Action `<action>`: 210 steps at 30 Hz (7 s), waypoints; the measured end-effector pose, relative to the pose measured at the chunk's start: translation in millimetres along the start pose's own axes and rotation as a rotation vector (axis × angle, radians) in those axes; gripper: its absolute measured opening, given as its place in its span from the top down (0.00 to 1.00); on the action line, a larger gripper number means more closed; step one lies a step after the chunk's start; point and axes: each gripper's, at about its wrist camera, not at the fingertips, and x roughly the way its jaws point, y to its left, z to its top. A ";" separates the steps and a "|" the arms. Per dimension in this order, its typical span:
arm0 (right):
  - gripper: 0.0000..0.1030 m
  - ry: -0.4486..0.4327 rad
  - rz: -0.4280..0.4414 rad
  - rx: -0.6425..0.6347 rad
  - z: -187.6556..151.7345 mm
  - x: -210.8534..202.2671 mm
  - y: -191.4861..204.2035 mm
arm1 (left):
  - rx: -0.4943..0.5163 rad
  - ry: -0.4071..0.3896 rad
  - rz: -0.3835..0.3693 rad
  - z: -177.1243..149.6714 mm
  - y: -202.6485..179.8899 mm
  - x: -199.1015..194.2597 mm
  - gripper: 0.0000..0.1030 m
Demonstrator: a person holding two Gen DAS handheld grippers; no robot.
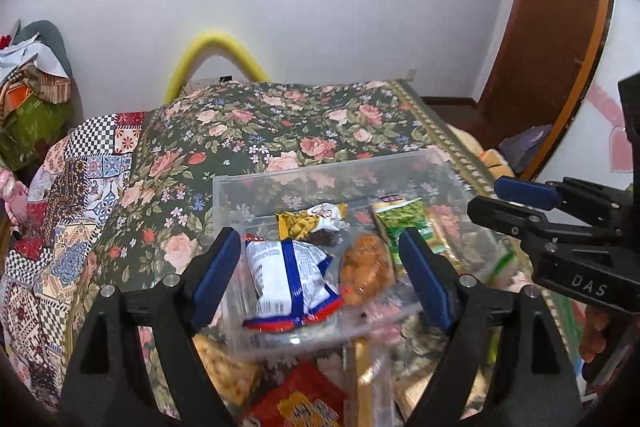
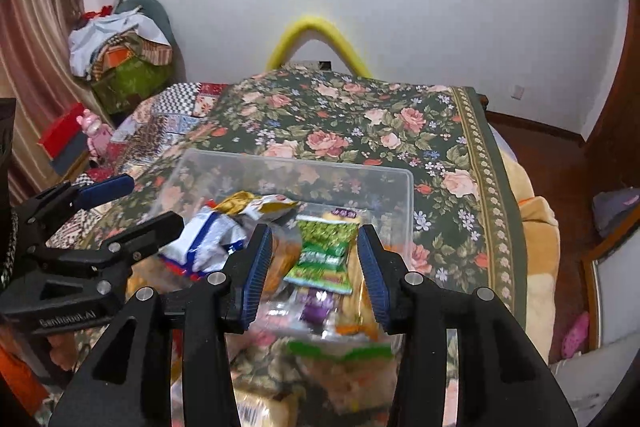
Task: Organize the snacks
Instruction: 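Grasp the red cracker bag with left tool while right grasps green jelly cup, then carry the red bag into the box with left tool while right drops jelly cup in, then grasp the peanut brittle bar with left tool while right grasps green-zip cracker bag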
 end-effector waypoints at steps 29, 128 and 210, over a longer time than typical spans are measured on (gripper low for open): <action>0.49 0.062 -0.070 0.126 -126.9 -50.8 -41.3 | -0.020 0.183 0.081 -130.9 48.3 -39.8 0.14; 0.55 -0.111 -0.001 0.028 -19.6 -8.8 3.5 | -0.033 -0.071 0.012 -15.1 36.9 -33.2 0.72; 0.28 0.117 -0.054 0.153 -98.4 7.4 -26.5 | 0.022 0.223 0.104 -125.2 77.3 -8.6 0.12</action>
